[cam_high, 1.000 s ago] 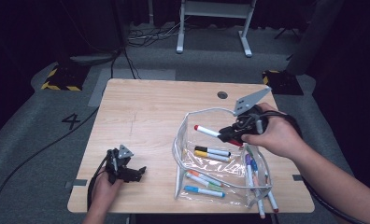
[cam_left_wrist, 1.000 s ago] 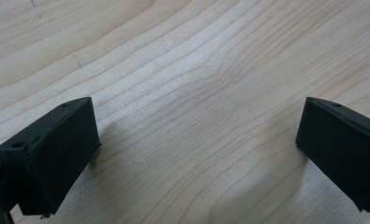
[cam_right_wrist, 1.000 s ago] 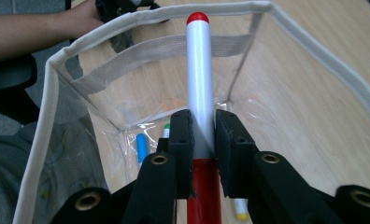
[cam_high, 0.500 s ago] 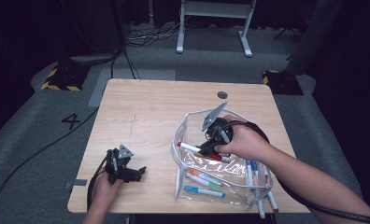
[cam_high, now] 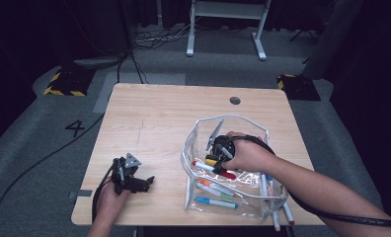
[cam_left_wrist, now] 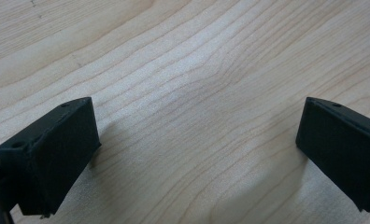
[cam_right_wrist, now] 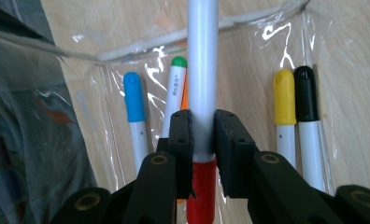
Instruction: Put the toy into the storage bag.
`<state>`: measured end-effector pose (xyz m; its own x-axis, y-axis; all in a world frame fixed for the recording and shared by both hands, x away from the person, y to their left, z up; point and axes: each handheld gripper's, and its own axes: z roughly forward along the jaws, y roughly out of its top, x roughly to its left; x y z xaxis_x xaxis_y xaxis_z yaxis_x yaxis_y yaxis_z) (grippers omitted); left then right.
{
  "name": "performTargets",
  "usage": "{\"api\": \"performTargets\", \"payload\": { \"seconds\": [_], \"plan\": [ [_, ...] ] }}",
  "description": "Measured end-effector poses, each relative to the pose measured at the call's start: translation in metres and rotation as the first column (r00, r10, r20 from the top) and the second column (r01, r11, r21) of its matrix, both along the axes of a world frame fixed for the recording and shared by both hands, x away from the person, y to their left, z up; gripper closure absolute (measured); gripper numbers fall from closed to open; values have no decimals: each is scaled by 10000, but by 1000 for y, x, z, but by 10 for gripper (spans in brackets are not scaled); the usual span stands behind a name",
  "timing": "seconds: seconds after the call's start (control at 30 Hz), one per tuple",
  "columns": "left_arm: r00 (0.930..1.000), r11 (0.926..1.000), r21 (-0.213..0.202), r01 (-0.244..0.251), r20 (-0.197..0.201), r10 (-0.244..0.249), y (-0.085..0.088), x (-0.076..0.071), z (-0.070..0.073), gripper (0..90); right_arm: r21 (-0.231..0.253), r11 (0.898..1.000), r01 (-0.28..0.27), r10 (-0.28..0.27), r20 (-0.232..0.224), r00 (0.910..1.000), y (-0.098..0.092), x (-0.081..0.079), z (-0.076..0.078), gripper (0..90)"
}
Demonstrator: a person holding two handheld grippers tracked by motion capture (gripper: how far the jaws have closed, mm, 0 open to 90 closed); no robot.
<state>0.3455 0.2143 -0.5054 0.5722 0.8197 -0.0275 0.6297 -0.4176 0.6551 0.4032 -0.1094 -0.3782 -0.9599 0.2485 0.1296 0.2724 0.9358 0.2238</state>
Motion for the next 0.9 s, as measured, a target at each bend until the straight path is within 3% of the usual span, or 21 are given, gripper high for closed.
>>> {"api": "performTargets", "payload": {
  "seconds": [0.07,0.1,0.13,0.27,0.33,0.47,0.57,0.67,0.73,0.9],
  "plan": [
    [10000,10000,0,1,1,-1,0,0,0,0,-275,9996,-54,51,-87,9999,1,1,-4,776],
    [10000,10000,-4,-2,-1,2,0,0,0,0,-355,9993,-125,121,-119,9999,2,1,-6,900],
    [10000,10000,-8,4,3,-4,0,0,0,0,-363,9986,-373,371,-70,9993,3,1,-7,900],
    [10000,10000,-8,7,3,-7,0,0,0,0,-734,9959,-529,532,16,9986,7,2,-13,900],
    [10000,10000,-6,10,4,-10,0,0,0,0,-651,9964,-537,533,-79,9985,6,1,-13,900],
    [10000,10000,-1,2,2,-2,0,0,0,0,-74,9997,-244,245,57,9997,-1,1,0,890],
    [10000,10000,-11,6,4,-6,0,0,0,0,935,9955,159,-191,331,9993,-10,0,18,778],
    [10000,10000,-7,7,3,-7,0,0,0,0,2023,9786,377,-545,781,9955,-21,-3,39,656],
    [10000,10000,-9,5,2,-5,0,0,0,0,2812,9575,638,-943,961,9909,-31,-5,53,606],
    [10000,10000,-9,6,2,-6,0,0,0,0,3882,9161,1004,-1677,1435,9753,-62,-11,88,547]
  ]
}}
